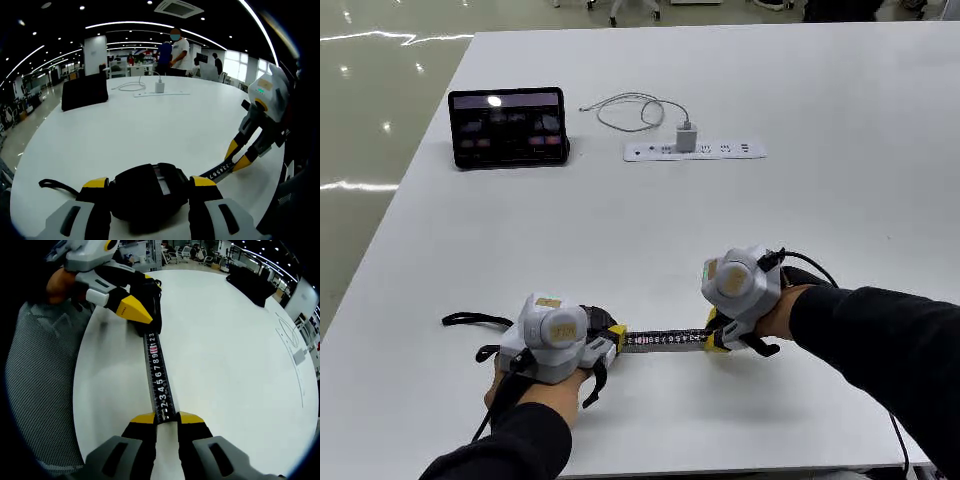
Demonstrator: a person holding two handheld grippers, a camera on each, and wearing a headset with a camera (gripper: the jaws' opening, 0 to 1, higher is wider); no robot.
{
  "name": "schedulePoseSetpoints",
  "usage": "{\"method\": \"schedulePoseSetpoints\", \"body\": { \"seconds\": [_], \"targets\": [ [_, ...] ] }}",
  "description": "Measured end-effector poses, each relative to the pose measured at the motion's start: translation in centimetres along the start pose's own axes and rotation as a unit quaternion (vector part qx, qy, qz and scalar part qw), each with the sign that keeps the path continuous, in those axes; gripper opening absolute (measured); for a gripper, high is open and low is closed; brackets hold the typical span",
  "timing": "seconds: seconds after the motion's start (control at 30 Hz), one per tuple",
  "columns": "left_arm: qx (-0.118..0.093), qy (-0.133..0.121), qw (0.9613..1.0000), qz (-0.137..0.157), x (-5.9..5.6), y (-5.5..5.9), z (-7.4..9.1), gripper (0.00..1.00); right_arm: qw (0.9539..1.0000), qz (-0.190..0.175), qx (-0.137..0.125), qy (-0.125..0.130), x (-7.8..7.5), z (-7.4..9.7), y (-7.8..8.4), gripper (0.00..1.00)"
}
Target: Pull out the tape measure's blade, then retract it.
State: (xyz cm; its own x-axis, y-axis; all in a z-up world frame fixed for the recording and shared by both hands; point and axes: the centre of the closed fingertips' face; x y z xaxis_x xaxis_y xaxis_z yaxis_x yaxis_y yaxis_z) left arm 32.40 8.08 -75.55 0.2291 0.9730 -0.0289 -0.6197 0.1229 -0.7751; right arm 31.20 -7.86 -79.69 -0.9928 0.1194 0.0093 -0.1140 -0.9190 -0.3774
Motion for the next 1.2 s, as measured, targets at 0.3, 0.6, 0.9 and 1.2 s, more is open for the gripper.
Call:
{"method": "schedulePoseSetpoints", "body": {
  "seconds": [0.3, 0.6, 0.9, 1.2],
  "targets": [
    [0.000, 0.001, 1.0000, 0.001, 0.0, 0.0, 0.0, 0.59, 1.0000, 0.000, -0.009, 0.001, 0.1, -0.3, -0.8, 0.11],
    [-0.001, 0.001, 1.0000, 0.001, 0.0, 0.0, 0.0, 0.59, 0.9998, 0.012, -0.013, 0.000, 0.3, -0.5, -1.3, 0.11],
    [0.000, 0.002, 1.0000, 0.003, 0.0, 0.0, 0.0, 0.59, 0.9998, -0.008, -0.019, -0.001, 0.3, -1.0, -2.0, 0.11],
    [-0.001, 0.003, 1.0000, 0.004, 0.0, 0.0, 0.0, 0.59, 0.9997, -0.005, -0.026, -0.001, 0.4, -1.1, -2.4, 0.11]
  ]
}}
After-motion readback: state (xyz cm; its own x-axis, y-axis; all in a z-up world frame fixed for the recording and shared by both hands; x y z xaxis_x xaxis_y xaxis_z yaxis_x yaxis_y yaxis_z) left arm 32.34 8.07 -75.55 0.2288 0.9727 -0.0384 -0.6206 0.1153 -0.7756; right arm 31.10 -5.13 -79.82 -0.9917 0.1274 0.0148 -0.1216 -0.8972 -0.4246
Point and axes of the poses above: the centre of the closed fingertips' face, and the gripper's own axes: z roughly backward along the fingers, x roughly to its left, y roughly out of its underside, and after that the axes turned 3 degrees about x, right-handed
